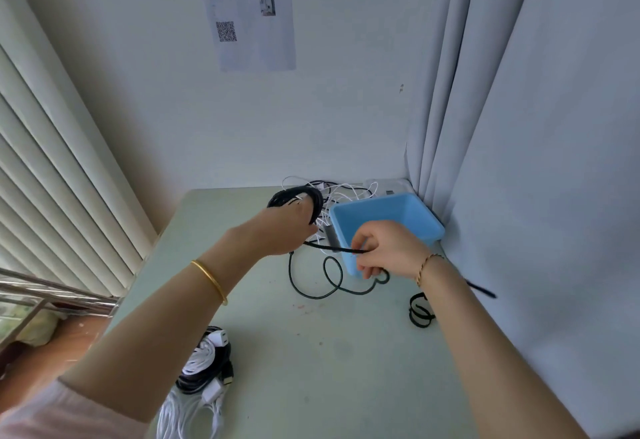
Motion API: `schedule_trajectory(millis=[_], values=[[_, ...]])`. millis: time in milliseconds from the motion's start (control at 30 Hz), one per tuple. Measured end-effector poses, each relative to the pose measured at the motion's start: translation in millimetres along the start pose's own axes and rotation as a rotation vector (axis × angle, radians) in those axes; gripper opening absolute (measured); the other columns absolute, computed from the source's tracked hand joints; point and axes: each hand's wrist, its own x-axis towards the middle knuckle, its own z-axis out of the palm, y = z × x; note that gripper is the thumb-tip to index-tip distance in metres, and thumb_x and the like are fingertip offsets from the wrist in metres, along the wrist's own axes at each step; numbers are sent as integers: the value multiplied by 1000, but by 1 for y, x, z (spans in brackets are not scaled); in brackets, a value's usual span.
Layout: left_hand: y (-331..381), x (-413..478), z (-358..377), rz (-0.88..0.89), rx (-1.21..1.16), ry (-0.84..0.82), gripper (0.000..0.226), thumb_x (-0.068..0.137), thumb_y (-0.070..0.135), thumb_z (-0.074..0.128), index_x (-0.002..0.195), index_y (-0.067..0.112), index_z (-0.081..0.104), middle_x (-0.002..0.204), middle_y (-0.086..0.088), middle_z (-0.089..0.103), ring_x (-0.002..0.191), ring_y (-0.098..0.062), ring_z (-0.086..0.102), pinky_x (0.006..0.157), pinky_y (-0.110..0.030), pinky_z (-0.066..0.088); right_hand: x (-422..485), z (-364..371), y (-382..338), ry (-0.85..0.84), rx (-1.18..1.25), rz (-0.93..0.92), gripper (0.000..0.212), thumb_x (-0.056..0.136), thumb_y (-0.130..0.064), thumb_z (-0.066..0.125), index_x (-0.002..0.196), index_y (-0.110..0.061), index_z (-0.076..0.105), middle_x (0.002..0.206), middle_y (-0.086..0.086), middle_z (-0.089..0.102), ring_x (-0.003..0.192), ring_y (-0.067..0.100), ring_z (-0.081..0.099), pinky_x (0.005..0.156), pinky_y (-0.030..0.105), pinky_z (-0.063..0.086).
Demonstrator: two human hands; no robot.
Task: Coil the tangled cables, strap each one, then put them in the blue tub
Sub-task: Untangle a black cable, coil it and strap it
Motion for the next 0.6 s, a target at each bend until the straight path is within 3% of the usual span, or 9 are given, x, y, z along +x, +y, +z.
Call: schedule_trajectory(millis=[100,167,267,400,467,500,600], values=[[-6,-6,2,63,-124,-154,38,93,49,49,96,13,41,90,-1,63,82,-26,58,70,-35,43,4,-3,3,195,-247,11,21,80,-4,58,75,-25,57,72,-4,68,73,13,66,68,30,53],[-8,-7,4,118,83,-128,46,84,58,57,86,16,38,77,5,57,74,-20,53,65,-33,40,6,-1,0,296,-399,27,12,84,-19,59,88,-28,63,86,-11,67,87,12,61,76,30,50],[-16,-4,0,102,194,-37,34,90,45,51,77,17,39,59,5,58,71,-17,54,63,-29,38,13,5,3,378,-490,46,27,83,-30,60,110,-29,60,110,-10,62,104,16,56,86,33,42],[-38,-2,-17,-98,42,50,27,94,30,43,71,15,43,51,3,57,63,-19,54,60,-27,37,20,5,20,424,-638,118,40,87,-26,54,127,-27,51,130,-2,49,124,22,40,103,45,34],[-49,-2,-27,-207,-49,95,30,94,27,43,66,14,43,48,3,57,53,-17,52,59,-26,40,23,8,28,394,-522,90,42,94,-18,43,135,-23,47,142,4,40,130,24,35,102,45,38],[-52,-2,-30,-243,-92,114,32,93,24,43,63,12,44,45,3,56,50,-17,51,56,-25,40,25,12,31,376,-391,74,42,95,-14,39,136,-20,48,141,6,42,126,25,41,98,42,42],[-55,0,-36,-336,-181,209,35,92,20,43,58,9,49,45,4,56,49,-19,54,52,-22,39,30,28,39,279,63,208,32,96,-12,35,117,-14,58,108,8,61,81,24,65,64,33,52]])
